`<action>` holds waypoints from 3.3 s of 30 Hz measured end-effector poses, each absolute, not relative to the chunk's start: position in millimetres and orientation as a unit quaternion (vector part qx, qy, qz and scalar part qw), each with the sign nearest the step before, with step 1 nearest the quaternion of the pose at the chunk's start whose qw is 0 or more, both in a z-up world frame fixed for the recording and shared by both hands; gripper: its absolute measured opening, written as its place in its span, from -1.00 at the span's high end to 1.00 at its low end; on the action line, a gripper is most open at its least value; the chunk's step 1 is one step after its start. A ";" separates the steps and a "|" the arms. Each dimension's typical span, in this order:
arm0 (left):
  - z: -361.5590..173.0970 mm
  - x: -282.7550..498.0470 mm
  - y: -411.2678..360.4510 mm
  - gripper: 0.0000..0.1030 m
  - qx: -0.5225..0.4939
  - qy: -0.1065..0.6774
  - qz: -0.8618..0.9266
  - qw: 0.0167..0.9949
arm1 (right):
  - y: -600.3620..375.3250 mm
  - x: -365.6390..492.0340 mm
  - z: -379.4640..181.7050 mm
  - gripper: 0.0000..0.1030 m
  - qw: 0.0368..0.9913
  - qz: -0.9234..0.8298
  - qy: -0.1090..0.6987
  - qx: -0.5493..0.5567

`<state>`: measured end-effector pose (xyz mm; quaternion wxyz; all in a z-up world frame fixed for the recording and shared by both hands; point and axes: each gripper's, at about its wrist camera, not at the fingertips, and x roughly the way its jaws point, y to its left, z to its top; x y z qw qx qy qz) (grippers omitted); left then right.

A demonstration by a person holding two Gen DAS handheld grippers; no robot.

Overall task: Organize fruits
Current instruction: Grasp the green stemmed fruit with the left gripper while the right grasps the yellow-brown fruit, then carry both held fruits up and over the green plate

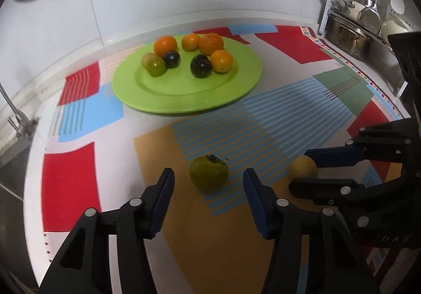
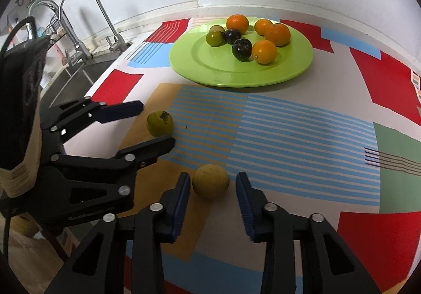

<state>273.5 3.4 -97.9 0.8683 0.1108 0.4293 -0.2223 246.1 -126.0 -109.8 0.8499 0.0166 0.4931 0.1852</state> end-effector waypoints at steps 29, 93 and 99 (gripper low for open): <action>-67.7 256.6 7.8 0.43 0.091 0.407 -0.214 0.883 | -135.8 238.3 -91.9 0.41 0.869 0.178 0.461 0.031; 32.8 293.1 13.7 0.42 0.083 0.252 -0.170 0.949 | -145.1 289.4 12.3 0.41 0.948 0.159 0.275 0.017; 31.4 309.8 10.6 0.42 0.084 0.253 -0.169 0.949 | -146.9 308.5 9.4 0.41 0.947 0.159 0.278 0.022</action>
